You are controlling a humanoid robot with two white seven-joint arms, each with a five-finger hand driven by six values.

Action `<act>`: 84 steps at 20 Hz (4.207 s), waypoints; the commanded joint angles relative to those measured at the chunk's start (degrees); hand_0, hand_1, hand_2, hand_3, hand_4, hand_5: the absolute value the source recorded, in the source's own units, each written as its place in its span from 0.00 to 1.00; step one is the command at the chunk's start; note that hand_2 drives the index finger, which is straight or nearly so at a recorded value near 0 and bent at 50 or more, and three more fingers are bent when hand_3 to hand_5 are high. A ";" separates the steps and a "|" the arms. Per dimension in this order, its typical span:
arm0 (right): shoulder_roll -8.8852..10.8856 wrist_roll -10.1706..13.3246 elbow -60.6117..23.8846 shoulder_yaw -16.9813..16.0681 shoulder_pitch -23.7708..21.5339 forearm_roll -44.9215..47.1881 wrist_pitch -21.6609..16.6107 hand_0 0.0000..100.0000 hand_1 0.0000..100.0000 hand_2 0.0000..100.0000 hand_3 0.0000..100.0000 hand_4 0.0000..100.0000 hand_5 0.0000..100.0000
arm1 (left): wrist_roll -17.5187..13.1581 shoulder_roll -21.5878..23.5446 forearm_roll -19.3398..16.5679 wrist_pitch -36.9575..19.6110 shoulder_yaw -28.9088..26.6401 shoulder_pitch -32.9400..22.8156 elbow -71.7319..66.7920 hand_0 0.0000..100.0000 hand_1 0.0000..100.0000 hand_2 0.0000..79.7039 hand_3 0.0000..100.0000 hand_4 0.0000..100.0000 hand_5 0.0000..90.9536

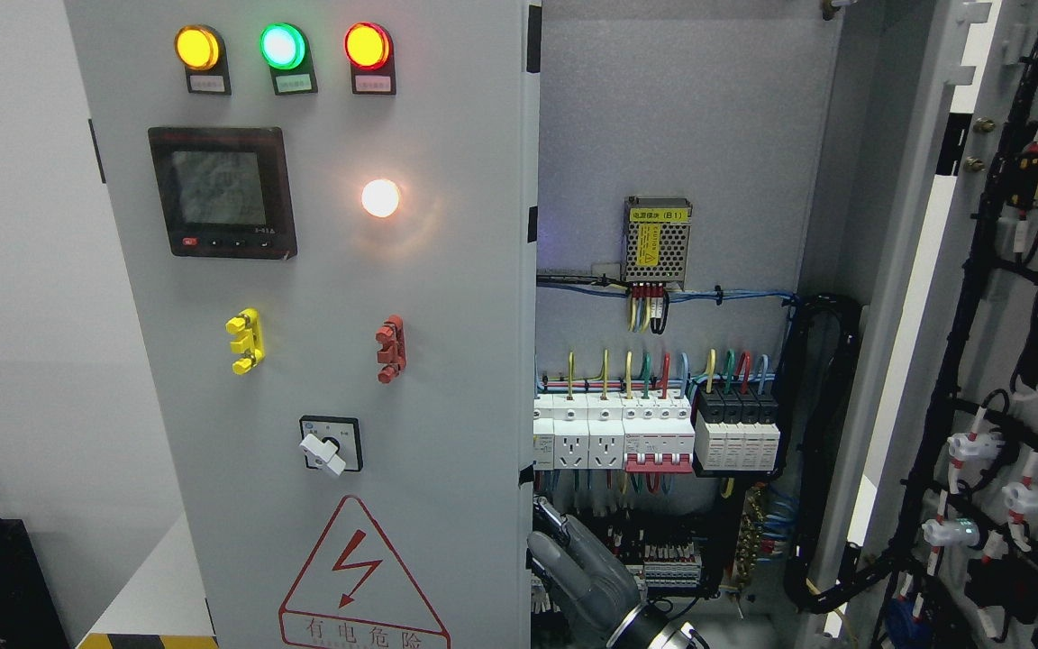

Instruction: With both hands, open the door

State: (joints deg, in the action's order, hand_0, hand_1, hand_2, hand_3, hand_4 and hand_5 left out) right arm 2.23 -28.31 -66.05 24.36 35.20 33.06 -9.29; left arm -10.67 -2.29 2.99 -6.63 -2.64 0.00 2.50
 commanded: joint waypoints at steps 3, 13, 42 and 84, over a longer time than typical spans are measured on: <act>0.05 -1.57 -1.62 -0.02 -0.22 0.08 -0.03 0.12 0.39 0.00 0.00 0.00 0.00 | 0.03 0.00 0.00 0.13 0.00 -1.06 -0.04 0.12 0.39 0.00 0.00 0.00 0.00; 0.05 -3.60 -2.68 0.24 -0.31 0.43 0.32 0.12 0.39 0.00 0.00 0.00 0.00 | 0.03 0.00 0.00 0.13 0.00 -1.06 0.05 0.12 0.39 0.00 0.00 0.00 0.00; -0.21 -7.55 -8.91 1.21 -3.47 4.91 0.50 0.12 0.39 0.00 0.00 0.00 0.00 | 0.03 0.00 0.00 0.13 0.00 -1.06 -0.04 0.12 0.39 0.00 0.00 0.00 0.00; 2.08 -10.54 -20.26 8.15 -6.20 11.32 11.83 0.12 0.39 0.00 0.00 0.00 0.00 | 0.03 0.00 0.00 0.13 0.00 -1.06 0.05 0.12 0.39 0.00 0.00 0.00 0.00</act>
State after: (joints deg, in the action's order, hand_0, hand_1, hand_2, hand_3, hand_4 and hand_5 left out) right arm 3.86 -38.11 -83.88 31.32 28.74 42.62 1.87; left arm -10.66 -2.29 2.99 -6.31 -2.64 0.00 2.50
